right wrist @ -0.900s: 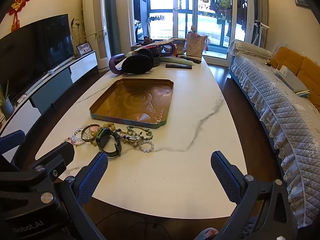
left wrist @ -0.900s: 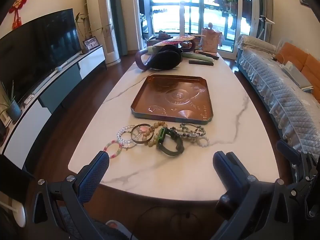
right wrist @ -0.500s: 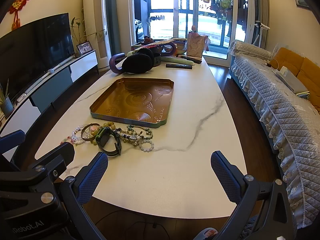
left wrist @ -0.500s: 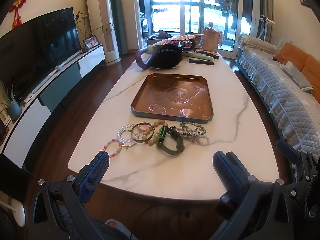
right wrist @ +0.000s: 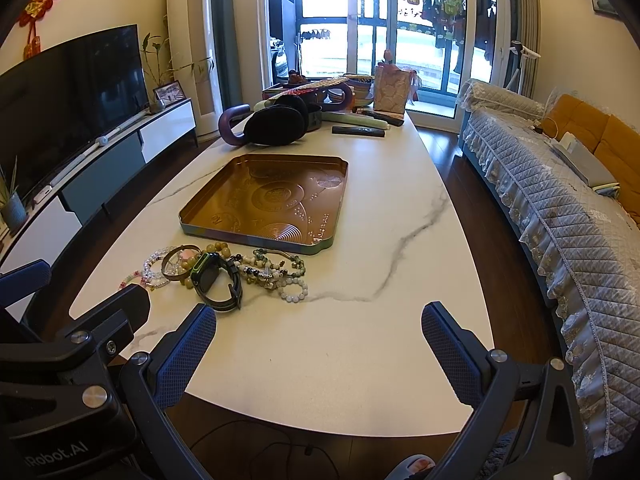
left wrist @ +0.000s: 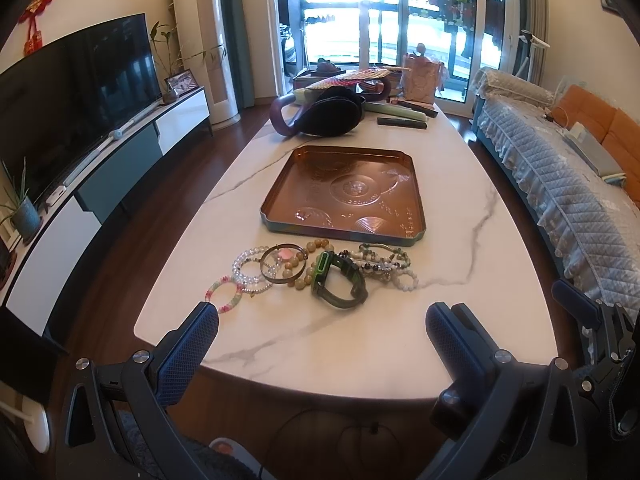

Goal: Organize jewelry

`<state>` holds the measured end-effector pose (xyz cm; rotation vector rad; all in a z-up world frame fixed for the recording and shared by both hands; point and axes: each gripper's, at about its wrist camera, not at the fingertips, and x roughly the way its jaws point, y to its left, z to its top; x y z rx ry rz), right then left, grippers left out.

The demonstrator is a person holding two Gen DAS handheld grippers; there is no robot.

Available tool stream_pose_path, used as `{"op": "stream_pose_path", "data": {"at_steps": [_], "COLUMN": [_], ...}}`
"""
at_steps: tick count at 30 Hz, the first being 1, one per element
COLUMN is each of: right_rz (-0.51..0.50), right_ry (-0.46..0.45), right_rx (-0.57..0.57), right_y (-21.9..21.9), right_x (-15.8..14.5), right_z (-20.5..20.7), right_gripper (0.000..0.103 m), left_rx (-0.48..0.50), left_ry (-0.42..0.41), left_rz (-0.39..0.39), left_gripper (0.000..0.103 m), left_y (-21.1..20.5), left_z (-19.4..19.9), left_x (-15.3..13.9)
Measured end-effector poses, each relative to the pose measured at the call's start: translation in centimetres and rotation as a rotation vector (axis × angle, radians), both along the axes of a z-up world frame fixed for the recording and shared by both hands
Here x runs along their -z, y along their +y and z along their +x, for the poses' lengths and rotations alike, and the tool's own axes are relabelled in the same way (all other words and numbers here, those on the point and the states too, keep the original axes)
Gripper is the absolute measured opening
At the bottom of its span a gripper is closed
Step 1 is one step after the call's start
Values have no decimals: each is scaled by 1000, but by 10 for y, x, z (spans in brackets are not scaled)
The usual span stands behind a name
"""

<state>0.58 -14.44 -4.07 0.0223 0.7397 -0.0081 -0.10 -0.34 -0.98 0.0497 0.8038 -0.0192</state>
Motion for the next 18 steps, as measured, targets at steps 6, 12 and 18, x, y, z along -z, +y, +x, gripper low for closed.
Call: {"op": "stream_pose_path", "data": {"at_steps": [6, 12, 18], "right_rz": [1, 4, 3], "right_ry": [3, 9, 11], "right_rx": [-2, -1, -3], "right_y": [-1, -2, -1], "right_x": [-1, 0, 5], "right_z": [1, 2, 1], "right_gripper": [102, 102, 102], "left_rx": [2, 2, 1], "left_ry": [5, 5, 6], "left_rz": [-3, -4, -4], "left_gripper": [103, 103, 103], "left_y": [-1, -1, -1], "left_z": [0, 0, 0], "left_x": [2, 2, 4]}}
